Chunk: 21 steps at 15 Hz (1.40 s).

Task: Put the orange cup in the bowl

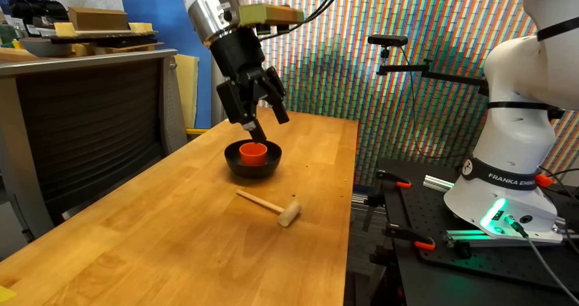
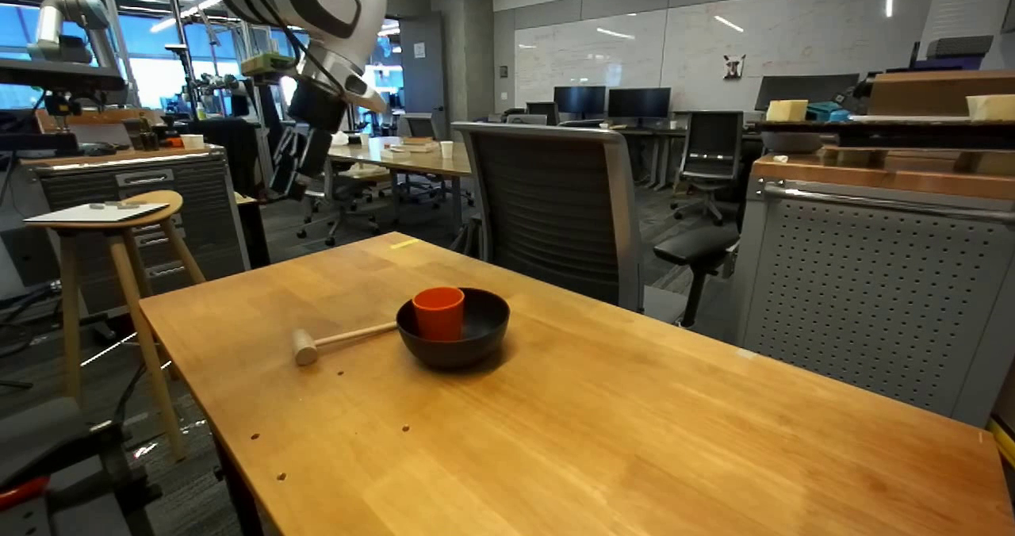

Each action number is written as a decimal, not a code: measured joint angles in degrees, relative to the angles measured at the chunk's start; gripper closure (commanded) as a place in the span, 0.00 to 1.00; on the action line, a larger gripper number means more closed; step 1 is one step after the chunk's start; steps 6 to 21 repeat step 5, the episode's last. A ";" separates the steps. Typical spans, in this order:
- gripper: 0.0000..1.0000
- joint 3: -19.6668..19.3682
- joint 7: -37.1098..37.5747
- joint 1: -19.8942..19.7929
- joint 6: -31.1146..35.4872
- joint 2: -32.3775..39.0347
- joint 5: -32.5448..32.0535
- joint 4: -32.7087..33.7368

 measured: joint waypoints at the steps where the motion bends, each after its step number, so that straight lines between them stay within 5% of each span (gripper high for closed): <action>1: 0.00 0.98 -1.04 0.52 -0.30 -1.43 -0.80 0.06; 21: 0.00 2.75 -5.09 0.75 -0.55 -4.71 -0.92 0.12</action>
